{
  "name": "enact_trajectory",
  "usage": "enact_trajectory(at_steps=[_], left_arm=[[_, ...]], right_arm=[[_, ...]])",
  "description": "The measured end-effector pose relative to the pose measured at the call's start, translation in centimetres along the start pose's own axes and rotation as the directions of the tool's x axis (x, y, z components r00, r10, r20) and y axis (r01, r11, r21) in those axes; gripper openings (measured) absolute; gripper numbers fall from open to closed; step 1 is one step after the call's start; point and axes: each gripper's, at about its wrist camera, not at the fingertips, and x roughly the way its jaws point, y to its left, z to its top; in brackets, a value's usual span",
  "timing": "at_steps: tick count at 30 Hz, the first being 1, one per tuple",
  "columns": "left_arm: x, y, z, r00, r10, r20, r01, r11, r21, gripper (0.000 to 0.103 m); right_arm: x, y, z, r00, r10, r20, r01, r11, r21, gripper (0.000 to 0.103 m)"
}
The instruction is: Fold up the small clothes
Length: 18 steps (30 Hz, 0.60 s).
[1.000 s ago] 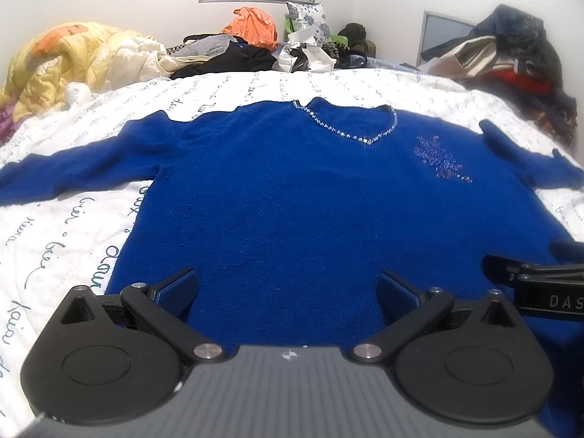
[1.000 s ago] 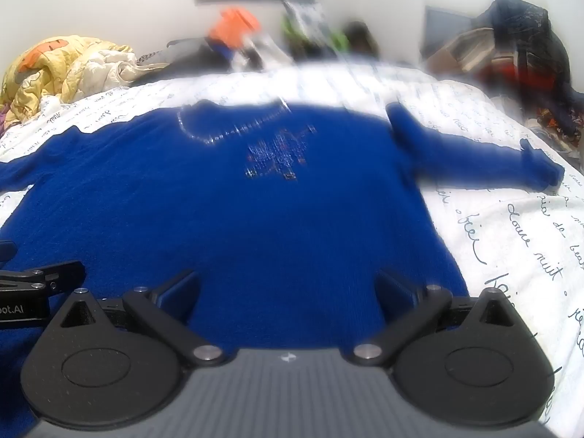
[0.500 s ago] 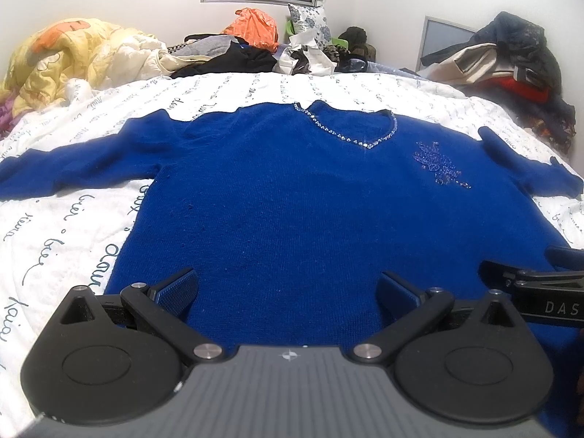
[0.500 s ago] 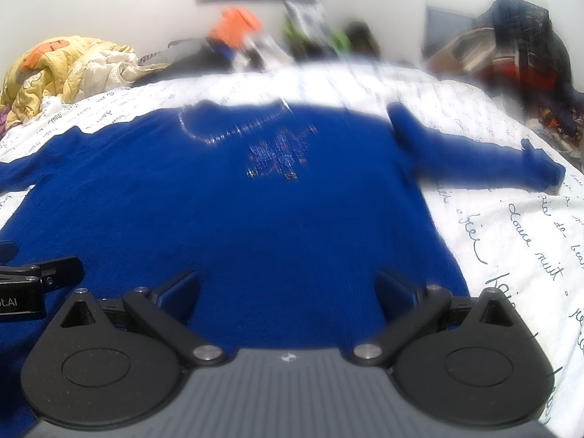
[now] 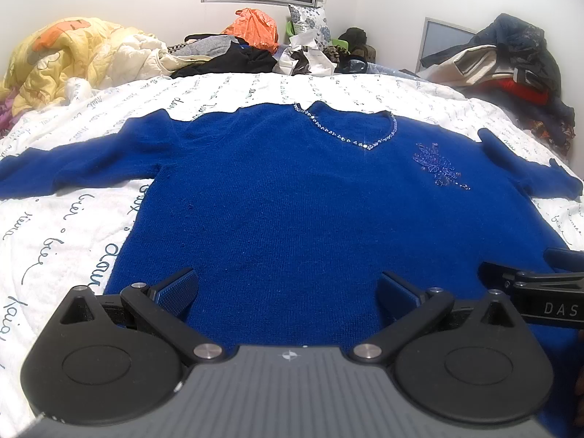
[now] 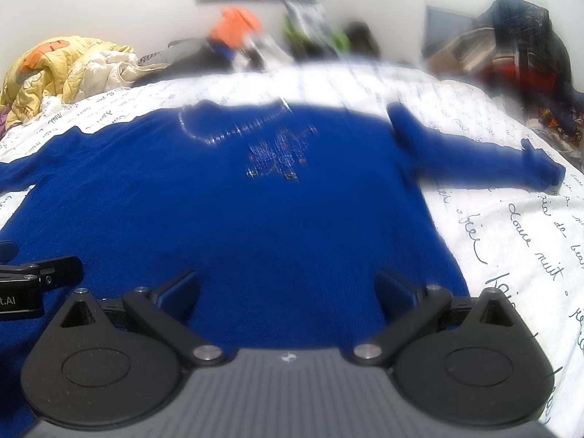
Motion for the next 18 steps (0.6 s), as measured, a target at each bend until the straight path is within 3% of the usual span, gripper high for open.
enact_trajectory(at_steps=[18], left_arm=[[0.0, 0.04, 0.01, 1.0, -0.001, 0.0, 0.001, 1.0, -0.001, 0.103]], right_arm=[[0.0, 0.03, 0.0, 1.0, -0.004, 0.001, 0.004, 1.0, 0.001, 0.103]])
